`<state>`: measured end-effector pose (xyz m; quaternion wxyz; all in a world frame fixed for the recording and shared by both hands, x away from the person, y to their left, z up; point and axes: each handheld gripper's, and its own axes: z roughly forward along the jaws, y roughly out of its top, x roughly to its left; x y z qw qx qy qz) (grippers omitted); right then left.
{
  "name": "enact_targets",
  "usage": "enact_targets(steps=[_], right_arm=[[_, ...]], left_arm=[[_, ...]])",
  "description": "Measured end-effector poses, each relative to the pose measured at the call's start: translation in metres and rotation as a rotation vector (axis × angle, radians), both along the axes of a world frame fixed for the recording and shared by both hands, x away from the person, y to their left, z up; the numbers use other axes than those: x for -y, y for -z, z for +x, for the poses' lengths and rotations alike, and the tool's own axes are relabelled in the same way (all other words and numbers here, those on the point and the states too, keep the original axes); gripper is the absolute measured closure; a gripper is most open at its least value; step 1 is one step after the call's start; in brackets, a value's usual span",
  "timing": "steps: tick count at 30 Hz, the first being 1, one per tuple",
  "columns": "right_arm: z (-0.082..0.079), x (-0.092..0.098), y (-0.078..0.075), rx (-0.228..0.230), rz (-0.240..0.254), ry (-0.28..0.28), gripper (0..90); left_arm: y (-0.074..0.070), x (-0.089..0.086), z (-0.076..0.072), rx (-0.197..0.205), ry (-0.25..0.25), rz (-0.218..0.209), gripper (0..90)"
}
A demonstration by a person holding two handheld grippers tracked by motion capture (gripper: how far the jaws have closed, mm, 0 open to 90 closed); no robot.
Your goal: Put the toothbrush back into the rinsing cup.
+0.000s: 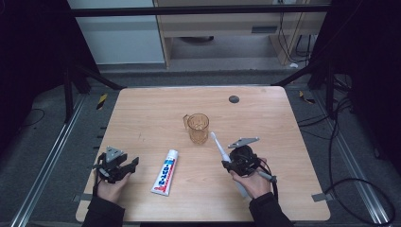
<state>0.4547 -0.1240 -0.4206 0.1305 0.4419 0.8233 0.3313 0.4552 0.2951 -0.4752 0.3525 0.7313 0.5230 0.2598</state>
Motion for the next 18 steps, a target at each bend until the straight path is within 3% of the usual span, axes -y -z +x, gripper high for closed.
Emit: enact_targets(steps=[1, 2, 18], right_arm=[[0.000, 0.000, 0.000, 0.000, 0.000, 0.000, 67.3], [0.000, 0.003, -0.006, 0.037, 0.026, 0.013, 67.3], [0.000, 0.019, -0.038, 0.274, 0.199, 0.112, 67.2]], left_arm=[[0.000, 0.000, 0.000, 0.000, 0.000, 0.000, 46.7], [0.000, 0.000, 0.000, 0.000, 0.000, 0.000, 46.7], [0.000, 0.000, 0.000, 0.000, -0.002, -0.001, 46.7]])
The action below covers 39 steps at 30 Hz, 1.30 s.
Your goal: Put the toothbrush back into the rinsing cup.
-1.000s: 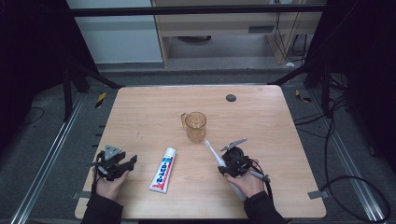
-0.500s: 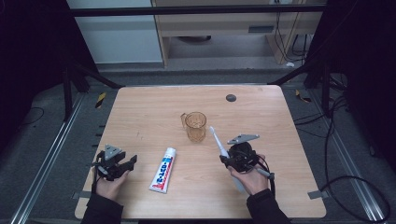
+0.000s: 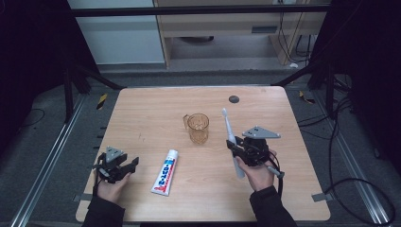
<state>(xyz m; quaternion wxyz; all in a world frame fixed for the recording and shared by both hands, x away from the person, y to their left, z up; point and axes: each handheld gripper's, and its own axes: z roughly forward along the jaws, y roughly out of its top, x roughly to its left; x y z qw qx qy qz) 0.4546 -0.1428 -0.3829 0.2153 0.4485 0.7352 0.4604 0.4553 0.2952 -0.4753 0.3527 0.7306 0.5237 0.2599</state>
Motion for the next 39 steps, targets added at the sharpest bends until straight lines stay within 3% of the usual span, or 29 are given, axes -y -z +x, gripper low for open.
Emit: enact_targets(steps=[16, 39], right_arm=[[0.016, -0.001, -0.023, 0.150, 0.115, 0.040, 67.3], [0.057, -0.019, -0.038, 0.294, 0.228, 0.084, 67.2]], left_arm=[[0.000, 0.000, 0.000, -0.001, -0.001, 0.003, 46.7], [0.000, -0.002, 0.000, 0.002, -0.005, 0.002, 46.7]])
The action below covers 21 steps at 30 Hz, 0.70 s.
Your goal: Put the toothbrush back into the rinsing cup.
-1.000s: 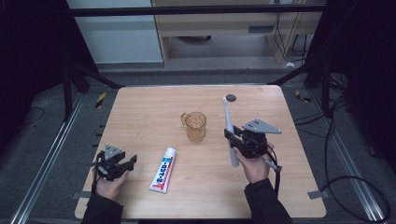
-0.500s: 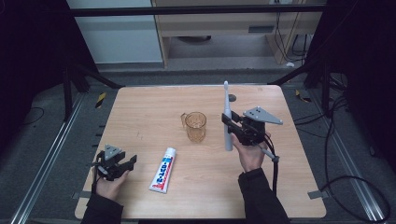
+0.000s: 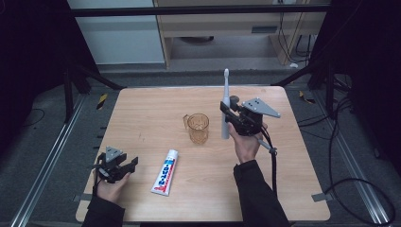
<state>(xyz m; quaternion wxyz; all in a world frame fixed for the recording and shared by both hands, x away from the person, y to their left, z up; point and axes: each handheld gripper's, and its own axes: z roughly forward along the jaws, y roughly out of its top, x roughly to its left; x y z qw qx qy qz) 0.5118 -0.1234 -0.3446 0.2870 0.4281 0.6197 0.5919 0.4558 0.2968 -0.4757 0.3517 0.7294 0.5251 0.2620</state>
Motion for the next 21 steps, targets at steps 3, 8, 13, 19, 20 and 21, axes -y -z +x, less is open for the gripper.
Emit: enact_targets(steps=[3, 8, 13, 19, 20, 21], right_arm=[[0.004, -0.003, 0.000, 0.024, 0.012, 0.015, 67.2], [0.010, -0.006, 0.000, 0.049, 0.020, 0.036, 67.2], [0.022, -0.009, 0.004, 0.051, 0.044, 0.057, 67.2], [0.032, -0.014, 0.007, 0.060, 0.059, 0.070, 67.2], [0.033, -0.015, 0.007, 0.062, 0.060, 0.071, 67.2], [0.035, -0.017, 0.008, 0.063, 0.060, 0.070, 67.2]], left_arm=[[0.000, 0.000, 0.000, 0.002, 0.001, 0.001, 46.7], [0.000, 0.000, 0.000, 0.003, 0.000, 0.000, 46.7], [0.000, 0.000, 0.000, 0.003, 0.000, -0.001, 46.7], [0.000, -0.001, 0.000, 0.004, -0.002, -0.003, 46.7], [0.000, -0.001, 0.000, 0.005, -0.003, -0.003, 46.7], [0.000, -0.001, 0.000, 0.006, -0.003, -0.003, 46.7]])
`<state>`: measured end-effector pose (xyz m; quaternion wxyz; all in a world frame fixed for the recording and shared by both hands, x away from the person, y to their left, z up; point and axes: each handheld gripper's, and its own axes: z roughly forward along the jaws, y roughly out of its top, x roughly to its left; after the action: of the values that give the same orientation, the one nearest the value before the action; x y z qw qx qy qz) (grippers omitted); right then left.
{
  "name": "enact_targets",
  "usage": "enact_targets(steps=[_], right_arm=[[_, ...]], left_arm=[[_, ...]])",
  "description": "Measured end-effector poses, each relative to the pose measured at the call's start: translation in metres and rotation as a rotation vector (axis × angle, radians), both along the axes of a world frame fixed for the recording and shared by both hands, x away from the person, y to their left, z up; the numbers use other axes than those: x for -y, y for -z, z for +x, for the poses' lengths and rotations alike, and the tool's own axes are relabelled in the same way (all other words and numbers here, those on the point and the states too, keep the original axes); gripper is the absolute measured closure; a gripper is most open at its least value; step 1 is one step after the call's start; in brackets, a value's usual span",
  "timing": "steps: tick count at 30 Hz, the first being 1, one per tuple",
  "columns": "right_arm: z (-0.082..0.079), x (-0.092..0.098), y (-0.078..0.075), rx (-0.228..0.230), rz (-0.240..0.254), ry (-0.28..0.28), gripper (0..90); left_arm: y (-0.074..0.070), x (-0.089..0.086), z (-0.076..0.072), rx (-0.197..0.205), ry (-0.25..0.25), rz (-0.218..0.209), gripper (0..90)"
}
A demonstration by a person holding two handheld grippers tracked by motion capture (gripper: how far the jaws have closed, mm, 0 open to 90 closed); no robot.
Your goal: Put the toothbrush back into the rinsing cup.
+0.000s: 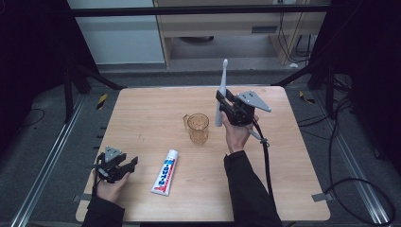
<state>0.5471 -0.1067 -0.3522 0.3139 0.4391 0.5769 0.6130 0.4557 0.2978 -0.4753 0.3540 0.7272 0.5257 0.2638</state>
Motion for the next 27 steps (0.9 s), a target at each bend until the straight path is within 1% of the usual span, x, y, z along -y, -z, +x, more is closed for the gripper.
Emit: enact_targets(steps=[2, 8, 12, 15, 19, 24, 26, 27], right_arm=[[0.003, -0.003, 0.000, 0.000, 0.011, -0.003, 67.2], [0.010, -0.010, 0.005, 0.011, 0.013, 0.022, 67.2], [0.013, -0.014, 0.006, 0.014, 0.031, 0.025, 67.2], [0.014, -0.018, 0.007, 0.022, 0.027, 0.032, 67.2], [0.018, -0.022, 0.009, 0.027, 0.035, 0.040, 67.2], [0.020, -0.027, 0.010, 0.034, 0.047, 0.036, 67.2], [0.021, -0.030, 0.011, 0.039, 0.044, 0.031, 67.2], [0.021, -0.031, 0.012, 0.034, 0.046, 0.030, 67.2]], left_arm=[[0.000, 0.000, 0.000, 0.000, 0.000, -0.001, 46.7], [0.000, -0.001, 0.000, 0.000, -0.001, -0.004, 46.7], [0.000, -0.001, 0.000, -0.002, -0.003, -0.004, 46.7], [0.000, 0.000, 0.000, 0.001, -0.002, -0.005, 46.7], [0.000, -0.001, 0.000, 0.000, -0.003, -0.007, 46.7], [0.000, -0.002, 0.000, 0.000, -0.002, -0.010, 46.7], [0.000, -0.002, 0.000, 0.002, -0.004, -0.014, 46.7], [0.000, -0.002, 0.000, 0.001, -0.003, -0.012, 46.7]])
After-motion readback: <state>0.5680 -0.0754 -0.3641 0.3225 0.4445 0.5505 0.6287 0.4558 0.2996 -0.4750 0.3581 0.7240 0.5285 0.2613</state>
